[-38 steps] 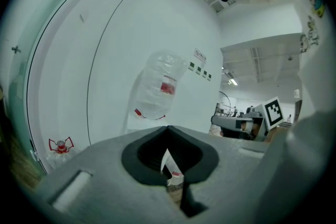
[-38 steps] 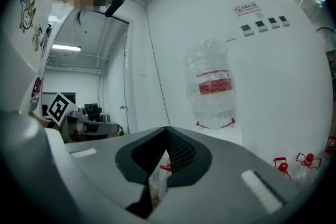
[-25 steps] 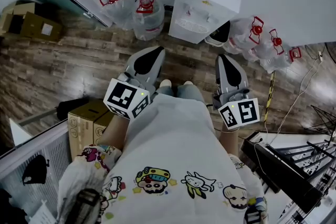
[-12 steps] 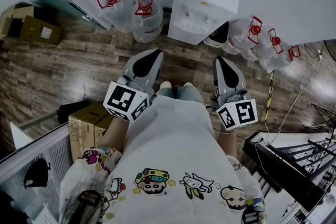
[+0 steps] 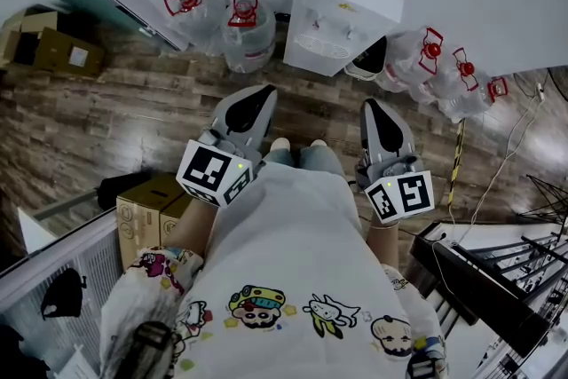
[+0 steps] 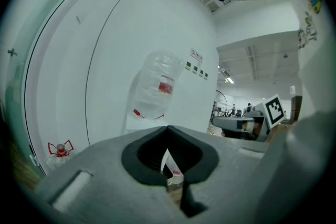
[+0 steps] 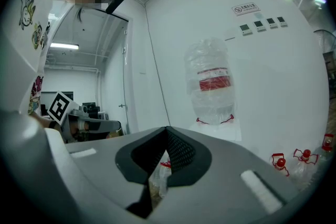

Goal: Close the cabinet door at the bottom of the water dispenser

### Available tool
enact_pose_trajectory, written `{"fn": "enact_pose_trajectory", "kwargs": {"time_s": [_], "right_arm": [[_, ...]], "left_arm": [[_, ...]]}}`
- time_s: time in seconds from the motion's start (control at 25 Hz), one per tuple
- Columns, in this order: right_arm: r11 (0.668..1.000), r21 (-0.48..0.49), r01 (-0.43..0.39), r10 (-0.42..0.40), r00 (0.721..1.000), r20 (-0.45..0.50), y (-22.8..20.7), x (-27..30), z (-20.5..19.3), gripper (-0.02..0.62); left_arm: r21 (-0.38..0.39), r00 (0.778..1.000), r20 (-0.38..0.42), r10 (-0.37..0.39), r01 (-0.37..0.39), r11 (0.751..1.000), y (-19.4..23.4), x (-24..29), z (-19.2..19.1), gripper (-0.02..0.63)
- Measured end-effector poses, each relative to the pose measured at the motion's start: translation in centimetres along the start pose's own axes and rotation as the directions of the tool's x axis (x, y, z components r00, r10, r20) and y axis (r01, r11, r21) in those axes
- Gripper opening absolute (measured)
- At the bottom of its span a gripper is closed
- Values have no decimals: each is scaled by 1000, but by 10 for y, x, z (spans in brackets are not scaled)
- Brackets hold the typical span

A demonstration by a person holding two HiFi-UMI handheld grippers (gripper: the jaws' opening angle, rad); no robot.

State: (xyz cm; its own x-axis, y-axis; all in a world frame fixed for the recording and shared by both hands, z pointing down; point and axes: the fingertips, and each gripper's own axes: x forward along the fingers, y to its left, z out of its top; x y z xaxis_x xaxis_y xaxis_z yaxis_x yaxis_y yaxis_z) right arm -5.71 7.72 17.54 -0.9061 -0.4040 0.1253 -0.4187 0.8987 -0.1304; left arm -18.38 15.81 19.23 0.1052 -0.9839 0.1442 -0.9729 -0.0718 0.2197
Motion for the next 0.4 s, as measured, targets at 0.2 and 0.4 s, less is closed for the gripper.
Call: {"fn": "enact_pose_trajectory", "kwargs": {"time_s": [0.2,0.4], "right_arm": [[1000,-3,2,-2,1000,1,0,-2,1,6],[1000,-2,8,-8,1000,4,-1,-4,1,6]], "left_arm": [[3,1000,-1,-1,1,1000,0,-2,1,0],[6,1000,5,1,-1,1000,0,-3,3,0]]}}
